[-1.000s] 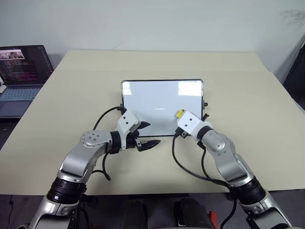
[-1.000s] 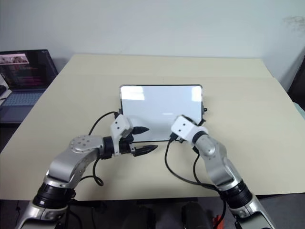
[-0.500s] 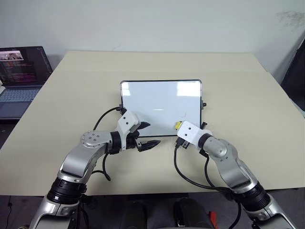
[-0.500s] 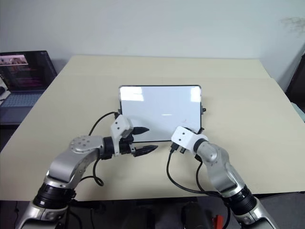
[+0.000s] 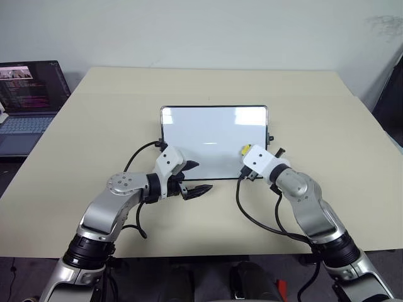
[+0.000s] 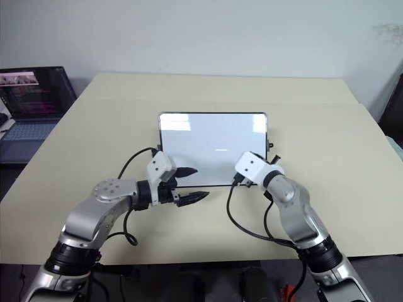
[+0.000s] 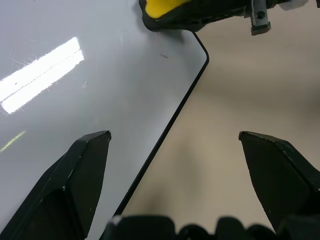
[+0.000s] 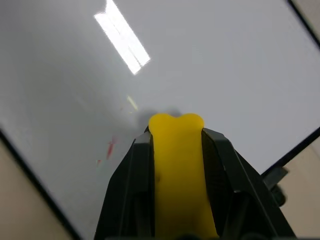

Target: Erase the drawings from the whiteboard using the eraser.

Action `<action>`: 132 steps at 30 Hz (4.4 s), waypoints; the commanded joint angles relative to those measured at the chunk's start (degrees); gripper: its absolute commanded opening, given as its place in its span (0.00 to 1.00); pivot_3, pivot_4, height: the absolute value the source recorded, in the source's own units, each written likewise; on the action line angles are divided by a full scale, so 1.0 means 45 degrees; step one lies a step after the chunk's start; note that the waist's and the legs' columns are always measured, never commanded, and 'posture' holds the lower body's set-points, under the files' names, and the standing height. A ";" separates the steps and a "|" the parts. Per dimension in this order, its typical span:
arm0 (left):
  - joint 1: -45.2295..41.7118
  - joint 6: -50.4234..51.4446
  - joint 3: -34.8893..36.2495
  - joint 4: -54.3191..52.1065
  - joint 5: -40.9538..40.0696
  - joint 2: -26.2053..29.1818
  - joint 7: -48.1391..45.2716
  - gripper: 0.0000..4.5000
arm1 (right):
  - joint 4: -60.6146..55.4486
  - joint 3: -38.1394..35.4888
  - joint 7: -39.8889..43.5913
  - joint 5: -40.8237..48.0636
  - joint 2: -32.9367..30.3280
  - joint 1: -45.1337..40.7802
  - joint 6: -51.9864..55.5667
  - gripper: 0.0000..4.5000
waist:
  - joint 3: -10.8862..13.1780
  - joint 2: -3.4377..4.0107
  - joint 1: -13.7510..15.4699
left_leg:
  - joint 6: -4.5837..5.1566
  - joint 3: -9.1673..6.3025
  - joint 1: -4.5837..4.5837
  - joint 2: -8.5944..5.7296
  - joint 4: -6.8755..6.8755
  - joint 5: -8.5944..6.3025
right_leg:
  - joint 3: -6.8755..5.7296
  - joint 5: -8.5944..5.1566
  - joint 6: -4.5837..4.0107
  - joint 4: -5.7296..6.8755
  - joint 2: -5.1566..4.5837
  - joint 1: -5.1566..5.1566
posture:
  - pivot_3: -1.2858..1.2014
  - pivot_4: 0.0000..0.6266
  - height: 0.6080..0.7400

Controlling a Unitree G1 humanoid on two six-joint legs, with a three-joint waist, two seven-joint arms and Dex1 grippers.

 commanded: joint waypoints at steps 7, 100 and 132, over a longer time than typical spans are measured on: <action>-0.0029 -0.0065 0.0176 -0.0505 -0.0206 -0.0060 0.0004 1.00 | 0.0515 -0.0456 -0.0721 -0.0258 0.0222 -0.0277 0.0159 0.22 | 0.0001 0.0001 -0.0035 | 0.0000 -0.0006 0.0040 0.0005 0.0003 0.0002 | -0.0005 0.0001 -0.0001 0.0002 0.0002 0.0033 | 0.52 0.24 1.00; -0.6269 -0.3827 -0.4517 0.3785 0.1859 -0.4425 -0.3812 1.00 | -0.1698 -0.8530 -0.1782 0.6026 0.0947 0.2907 0.3982 0.38 | 0.0019 0.0049 0.0042 | -0.0003 -0.0001 -0.0164 -0.0052 -0.0004 -0.0011 | -0.0002 -0.0022 0.0019 -0.0023 0.0071 -0.0119 | 0.52 0.24 1.00; 0.4534 -0.4410 0.3494 -0.2080 0.3251 -0.3680 0.5978 1.00 | 0.1407 -0.9788 0.0148 0.9560 0.1926 0.5226 -0.6971 0.99 | 0.0007 0.0092 0.0266 | 0.0004 0.0023 -0.0100 -0.0014 -0.0001 -0.0022 | 0.0023 0.0003 0.0009 0.0001 -0.0010 -0.0084 | 0.52 0.24 1.00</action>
